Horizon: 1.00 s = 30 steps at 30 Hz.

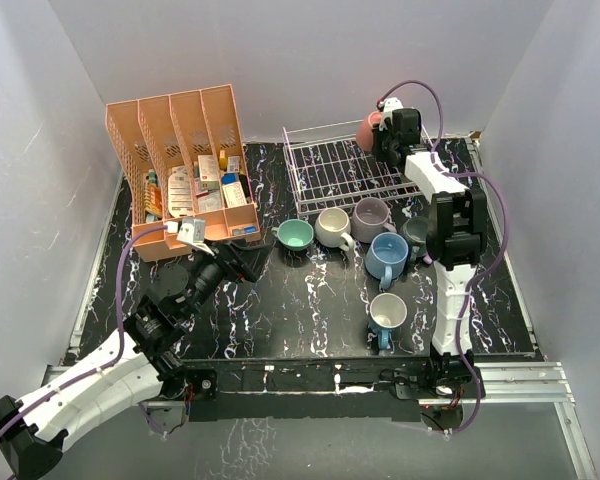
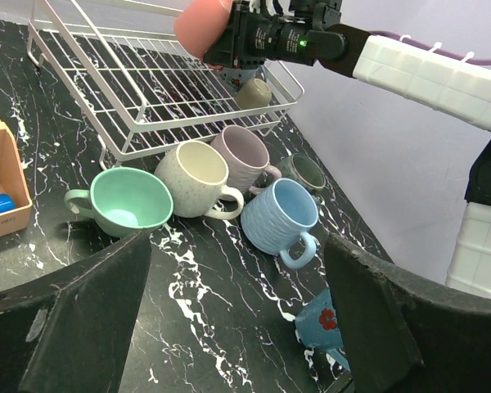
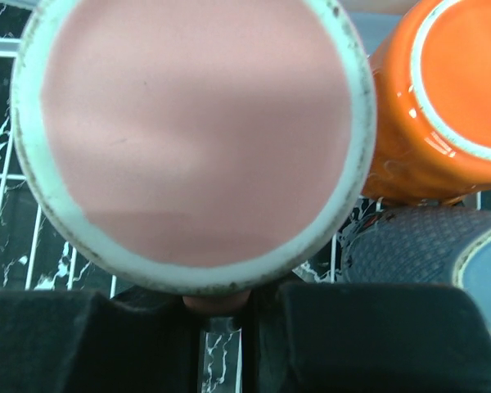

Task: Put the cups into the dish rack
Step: Turn the cup upside down in the dish rack.

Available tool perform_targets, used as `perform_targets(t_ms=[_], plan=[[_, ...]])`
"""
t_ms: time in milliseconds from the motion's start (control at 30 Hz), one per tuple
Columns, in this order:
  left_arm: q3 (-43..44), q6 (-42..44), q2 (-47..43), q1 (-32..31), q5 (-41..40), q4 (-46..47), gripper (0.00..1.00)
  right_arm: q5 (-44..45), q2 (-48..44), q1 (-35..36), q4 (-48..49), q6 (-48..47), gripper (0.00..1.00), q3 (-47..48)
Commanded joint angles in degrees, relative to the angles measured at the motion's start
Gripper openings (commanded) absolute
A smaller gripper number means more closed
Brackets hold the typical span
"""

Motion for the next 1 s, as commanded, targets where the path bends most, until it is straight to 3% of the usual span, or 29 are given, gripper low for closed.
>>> perform_targets(t_ms=[0, 667, 967], plan=[[1.4, -0.68, -0.68, 0.23, -0.8, 0.37, 0.84, 3.17, -0.11, 0.11, 11.39, -0.5, 0.12, 5.74], [1.91, -1.59, 1.68, 0.23, -0.62, 1.21, 0.84, 4.74, 5.35, 0.37, 13.19, -2.31, 0.16, 9.05], [1.66, -1.61, 1.82, 0.23, -0.64, 1.45, 0.84, 5.16, 5.62, 0.37, 13.5, -2.98, 0.25, 8.74]])
